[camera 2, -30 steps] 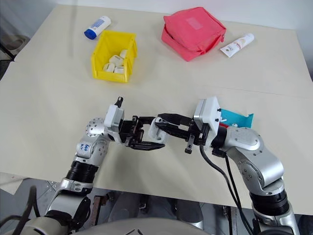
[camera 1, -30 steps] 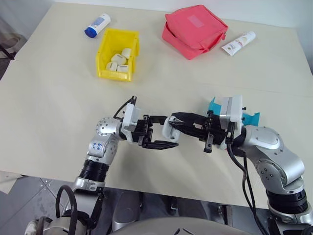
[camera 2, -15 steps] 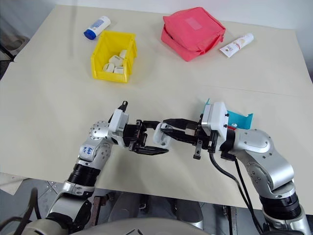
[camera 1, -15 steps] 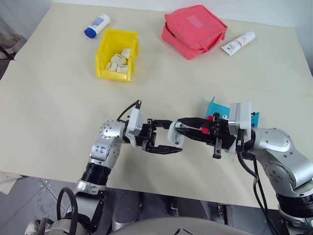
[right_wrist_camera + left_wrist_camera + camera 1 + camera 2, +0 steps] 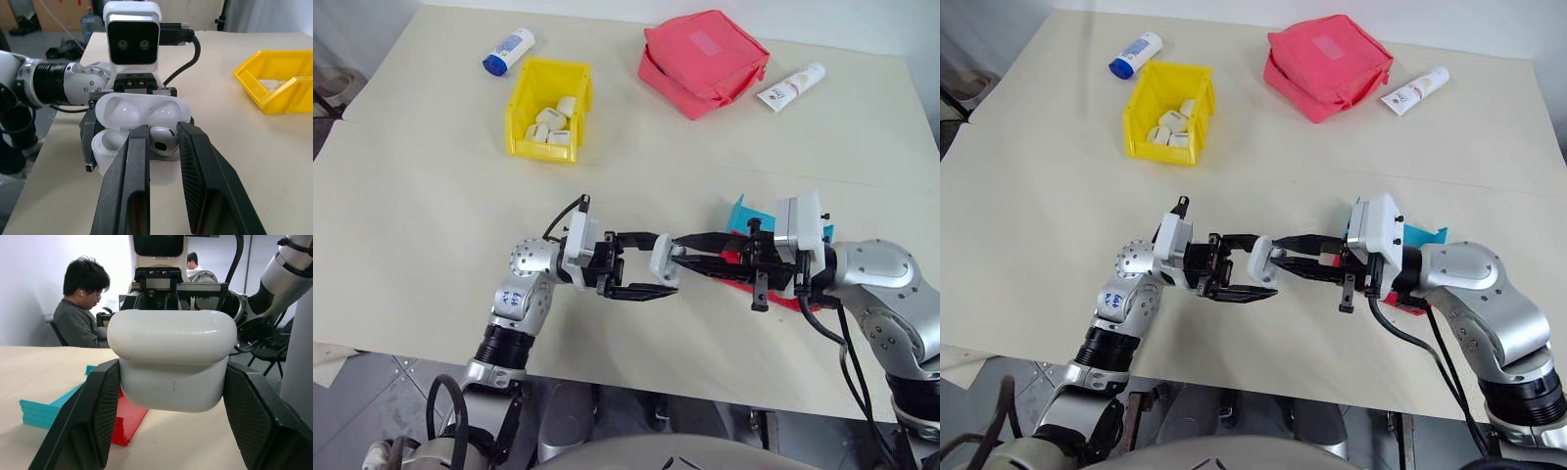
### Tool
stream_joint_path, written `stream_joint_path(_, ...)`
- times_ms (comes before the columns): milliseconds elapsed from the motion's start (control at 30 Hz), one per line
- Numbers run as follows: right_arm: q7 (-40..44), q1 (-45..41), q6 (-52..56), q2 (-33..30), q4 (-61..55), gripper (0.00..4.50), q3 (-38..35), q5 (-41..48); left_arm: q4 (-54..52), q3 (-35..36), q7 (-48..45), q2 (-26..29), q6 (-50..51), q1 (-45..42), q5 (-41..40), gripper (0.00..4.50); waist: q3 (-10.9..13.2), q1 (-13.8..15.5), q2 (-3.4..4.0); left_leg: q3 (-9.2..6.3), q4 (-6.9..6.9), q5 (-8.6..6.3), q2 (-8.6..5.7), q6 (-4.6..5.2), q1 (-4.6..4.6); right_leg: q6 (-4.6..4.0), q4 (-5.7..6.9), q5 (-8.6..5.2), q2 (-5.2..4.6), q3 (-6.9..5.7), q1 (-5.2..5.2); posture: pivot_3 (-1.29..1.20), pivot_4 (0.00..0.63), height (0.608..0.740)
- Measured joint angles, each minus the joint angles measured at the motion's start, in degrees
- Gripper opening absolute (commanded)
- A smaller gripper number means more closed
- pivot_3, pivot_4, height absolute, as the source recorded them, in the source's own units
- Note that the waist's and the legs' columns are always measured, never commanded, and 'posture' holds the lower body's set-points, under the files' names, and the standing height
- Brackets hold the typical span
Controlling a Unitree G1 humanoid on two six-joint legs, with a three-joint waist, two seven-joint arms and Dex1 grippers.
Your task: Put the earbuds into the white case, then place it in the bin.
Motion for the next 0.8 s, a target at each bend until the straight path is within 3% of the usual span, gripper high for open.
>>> stream_joint_path(367, 1.1, -6.8, 2.2, -0.3, 2.6, 0.47, 2.6, -1.1, 2.6, 1.1, -0.5, 0.0, -2.0, -2.0, 0.0, 2.79, 0.0, 0.0, 0.01, -0.05, 0.01, 0.01, 0.01, -0.01, 0.01, 0.00, 0.00, 0.00, 0.00, -0.07, 0.01, 0.00, 0.150, 0.740)
stream_joint_path(600, 1.5, -10.7, 3.4, -0.3, 5.1, 2.72, 4.1, -3.5, 4.6, 2.9, -1.7, 0.3, -4.5, -2.4, 0.1, 2.79, 0.0, 0.0, 0.01, -0.10, 0.02, 0.00, -0.01, 0.00, -0.03, 0.00, -0.01, 0.02, -0.01, -0.14, 0.03, 0.00, 0.150, 0.740)
stream_joint_path(800, 1.3, -13.0, 5.0, -0.3, 5.4, 2.72, 4.2, -3.8, 4.8, 3.1, -2.1, 0.6, -5.2, -3.1, 0.1, 2.79, 0.0, 0.0, 0.01, -0.12, 0.01, 0.00, -0.01, 0.00, -0.05, 0.02, 0.00, 0.05, -0.01, -0.17, 0.04, 0.00, 0.150, 0.740)
